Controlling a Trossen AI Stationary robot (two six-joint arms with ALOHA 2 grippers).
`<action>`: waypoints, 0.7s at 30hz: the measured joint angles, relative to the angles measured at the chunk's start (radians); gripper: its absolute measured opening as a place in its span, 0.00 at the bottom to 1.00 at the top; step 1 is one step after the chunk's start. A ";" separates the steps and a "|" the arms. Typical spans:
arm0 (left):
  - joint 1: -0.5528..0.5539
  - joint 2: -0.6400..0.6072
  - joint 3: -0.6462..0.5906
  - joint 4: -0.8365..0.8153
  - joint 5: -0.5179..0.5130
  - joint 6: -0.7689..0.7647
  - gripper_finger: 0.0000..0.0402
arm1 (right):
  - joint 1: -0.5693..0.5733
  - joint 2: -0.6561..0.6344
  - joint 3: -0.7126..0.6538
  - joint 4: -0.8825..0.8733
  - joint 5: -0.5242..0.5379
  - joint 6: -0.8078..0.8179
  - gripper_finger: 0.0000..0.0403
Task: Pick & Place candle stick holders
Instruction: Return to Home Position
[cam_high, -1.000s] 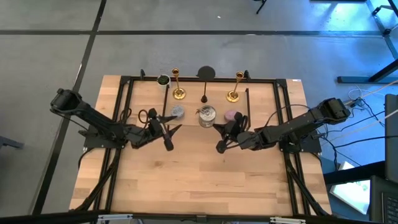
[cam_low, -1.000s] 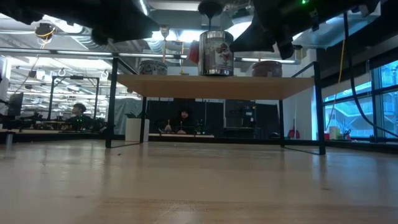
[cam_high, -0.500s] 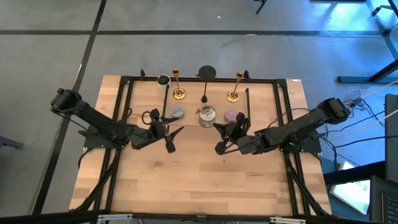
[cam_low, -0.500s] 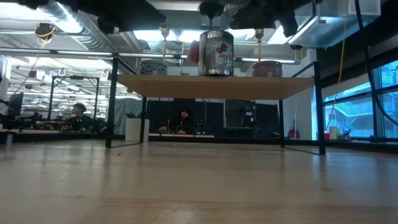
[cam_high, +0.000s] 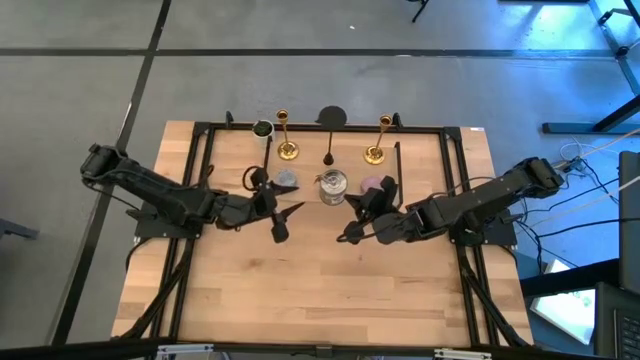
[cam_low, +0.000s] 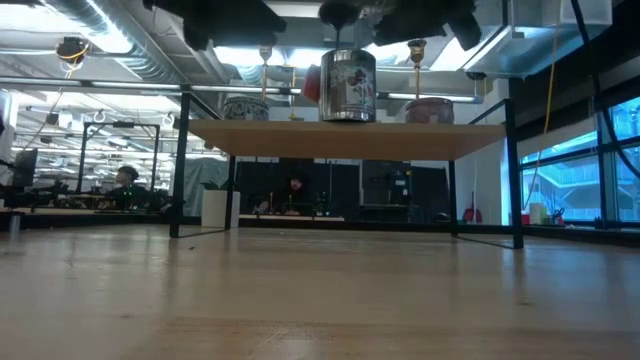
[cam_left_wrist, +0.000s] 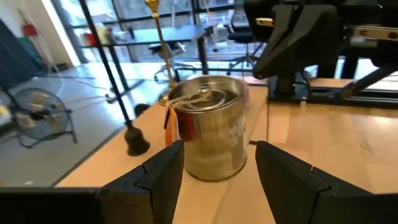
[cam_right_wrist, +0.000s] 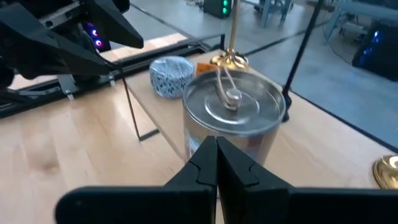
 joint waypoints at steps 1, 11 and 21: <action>0.010 0.000 0.000 -0.001 0.022 -0.006 0.49 | 0.000 0.000 0.000 -0.012 0.000 0.013 0.00; 0.081 0.068 0.013 0.051 0.174 -0.026 0.45 | 0.000 0.000 0.000 -0.071 0.004 0.050 0.00; 0.051 0.215 0.161 -0.047 0.097 0.101 0.02 | 0.000 0.000 0.000 -0.125 0.006 0.089 0.00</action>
